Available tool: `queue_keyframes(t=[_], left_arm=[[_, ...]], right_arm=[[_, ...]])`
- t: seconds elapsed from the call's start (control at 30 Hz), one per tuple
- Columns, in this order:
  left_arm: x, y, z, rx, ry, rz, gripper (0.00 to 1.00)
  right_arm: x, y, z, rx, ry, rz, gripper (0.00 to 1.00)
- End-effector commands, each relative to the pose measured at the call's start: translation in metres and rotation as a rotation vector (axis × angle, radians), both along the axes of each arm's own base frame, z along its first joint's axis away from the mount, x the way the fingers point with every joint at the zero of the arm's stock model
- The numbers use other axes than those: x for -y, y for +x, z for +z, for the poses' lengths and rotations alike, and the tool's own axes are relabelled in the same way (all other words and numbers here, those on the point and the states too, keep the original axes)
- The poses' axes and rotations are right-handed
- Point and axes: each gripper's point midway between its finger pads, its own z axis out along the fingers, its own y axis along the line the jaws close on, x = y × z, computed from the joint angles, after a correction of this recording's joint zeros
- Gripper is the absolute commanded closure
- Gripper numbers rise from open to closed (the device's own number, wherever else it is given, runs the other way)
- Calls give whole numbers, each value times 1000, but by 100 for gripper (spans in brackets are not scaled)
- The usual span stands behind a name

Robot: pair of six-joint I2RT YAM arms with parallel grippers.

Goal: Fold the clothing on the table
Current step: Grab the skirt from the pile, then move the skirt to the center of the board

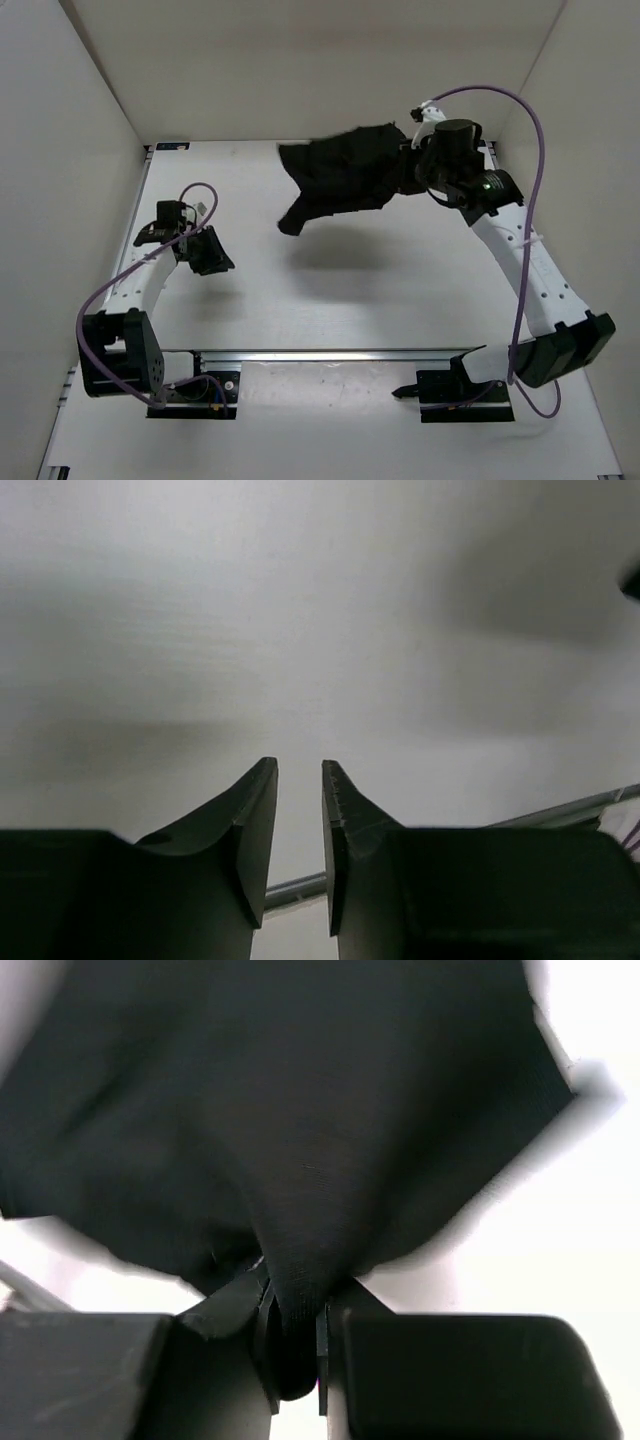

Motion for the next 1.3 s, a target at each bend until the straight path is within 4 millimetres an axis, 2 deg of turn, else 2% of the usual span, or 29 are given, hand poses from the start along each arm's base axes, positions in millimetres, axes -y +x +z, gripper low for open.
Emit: queue_keyframes(t=[0.0,0.07,0.1,0.13,0.2,0.23,0.27,0.3,0.33,0.37,0.4,0.43,0.47,0.53,0.57,0.6,0.67,0.7,0.77,0.83,0.87,0.9,0.93,0.97,1.07,1.1,1.23,1.27], left_arm=[[-5,36,68,229,1,68,63],[-11,43,100,307,9,103,59],[-15,45,102,305,28,112,58],[-13,44,109,293,62,92,55],[-6,41,108,281,86,47,53],[-4,37,102,268,79,37,52],[13,30,99,256,40,-5,52],[19,19,84,229,15,-12,52],[32,14,79,215,-21,-27,52],[38,3,62,171,-39,-32,53],[50,1,60,180,-54,-58,53],[55,-4,47,151,-65,-58,53],[66,-13,35,116,-73,-79,53],[91,-13,31,129,-103,-87,53],[96,-16,22,117,-111,-85,53],[107,-10,24,144,-128,-82,52],[126,-5,10,123,-134,-82,52],[135,2,12,145,-142,-78,52],[146,14,-6,103,-108,-62,52],[154,32,-7,114,-77,-47,51],[154,35,-21,89,-47,-36,51],[158,38,-23,88,-41,-38,52],[158,51,-26,88,-18,-17,51],[160,48,-36,62,-6,-21,51],[163,64,-48,57,36,19,51],[161,70,-52,66,58,41,50],[163,75,-72,9,122,28,47],[161,67,-76,-34,152,14,46]], right_arm=[[16,-7,-45,-166,17,-36,100],[21,-20,-89,-289,14,-35,96],[24,-25,-100,-321,10,-31,87],[27,-38,-133,-415,-33,-28,57],[41,-51,-163,-469,-134,-88,32],[53,-56,-175,-472,-201,-134,24],[64,-57,-178,-459,-246,-180,22],[77,-61,-185,-460,-288,-227,22],[86,-66,-189,-469,-296,-260,23],[87,-68,-191,-465,-298,-250,22],[87,-69,-188,-443,-284,-244,23],[82,-71,-186,-422,-273,-223,24],[68,-74,-182,-400,-238,-150,27],[39,-86,-179,-361,-211,-61,27],[33,-91,-182,-362,-215,-48,26],[22,-94,-186,-371,-210,-37,26],[8,-103,-201,-413,-219,5,26],[4,-105,-211,-448,-233,1,26],[4,-106,-230,-484,-273,-19,24],[-1,-113,-244,-508,-287,-3,24],[-1,-111,-250,-518,-275,-19,24],[-3,-113,-253,-530,-269,-4,25],[-5,-115,-256,-536,-262,9,25],[-8,-115,-259,-539,-256,9,26],[-14,-116,-265,-556,-256,45,26],[-17,-120,-270,-571,-265,60,31],[-22,-123,-273,-587,-263,96,42],[-22,-122,-271,-582,-257,88,42]])
